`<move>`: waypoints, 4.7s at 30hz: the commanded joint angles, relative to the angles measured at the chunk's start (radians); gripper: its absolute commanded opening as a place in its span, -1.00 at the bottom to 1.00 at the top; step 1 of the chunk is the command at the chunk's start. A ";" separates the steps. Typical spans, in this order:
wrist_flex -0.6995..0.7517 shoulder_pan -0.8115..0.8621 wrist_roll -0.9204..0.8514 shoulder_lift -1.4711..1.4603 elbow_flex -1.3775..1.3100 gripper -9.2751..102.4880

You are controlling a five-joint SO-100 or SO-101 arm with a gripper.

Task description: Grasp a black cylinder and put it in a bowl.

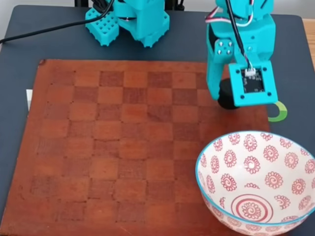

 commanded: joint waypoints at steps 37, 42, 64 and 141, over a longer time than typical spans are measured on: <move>0.337 0.261 -0.451 -0.344 -1.035 -0.63; 0.337 0.275 -0.512 -0.463 -1.200 -0.63; 0.319 0.313 -0.607 -0.775 -1.548 -0.61; 0.357 0.351 -0.308 0.589 -0.101 -0.83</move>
